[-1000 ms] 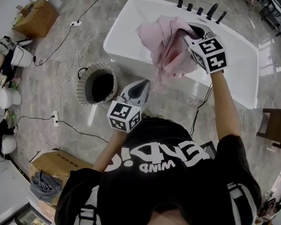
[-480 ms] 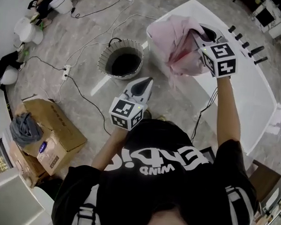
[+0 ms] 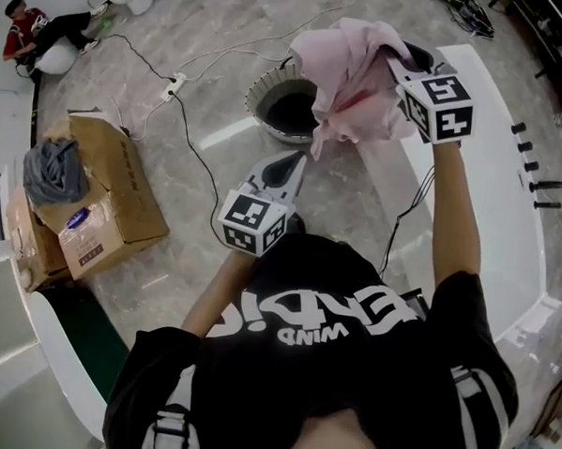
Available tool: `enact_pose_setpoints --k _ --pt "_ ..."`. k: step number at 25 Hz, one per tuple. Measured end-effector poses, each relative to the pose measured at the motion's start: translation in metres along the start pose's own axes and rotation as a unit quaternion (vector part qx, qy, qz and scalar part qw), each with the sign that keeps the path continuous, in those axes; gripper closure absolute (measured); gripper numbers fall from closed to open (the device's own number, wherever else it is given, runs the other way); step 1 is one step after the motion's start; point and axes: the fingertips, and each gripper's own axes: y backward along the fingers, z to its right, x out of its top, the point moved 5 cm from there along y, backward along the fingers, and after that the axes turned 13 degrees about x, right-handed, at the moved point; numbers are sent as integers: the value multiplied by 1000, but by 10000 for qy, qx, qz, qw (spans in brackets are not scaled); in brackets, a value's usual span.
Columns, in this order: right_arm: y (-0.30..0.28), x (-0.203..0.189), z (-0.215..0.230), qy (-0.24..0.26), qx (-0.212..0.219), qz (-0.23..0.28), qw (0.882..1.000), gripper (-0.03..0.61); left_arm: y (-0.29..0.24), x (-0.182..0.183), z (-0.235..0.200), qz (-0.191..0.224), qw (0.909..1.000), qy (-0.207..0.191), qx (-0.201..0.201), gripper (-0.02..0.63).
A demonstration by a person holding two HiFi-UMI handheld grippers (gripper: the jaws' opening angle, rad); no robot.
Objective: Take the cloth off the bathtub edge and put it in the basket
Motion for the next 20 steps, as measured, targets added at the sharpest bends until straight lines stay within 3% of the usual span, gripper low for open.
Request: enact_pose_setpoints --k 7,15,20 --pt "-73 51 -7 304 268 163 9990 508 -2 6 -57 114 9994 156 287 601" --pt "-120 102 13 429 86 306 9986 508 -25 28 -110 168 9997 111 138 602" --pt "-141 109 22 428 32 284 9987 508 -39 33 -134 164 9997 155 110 602"
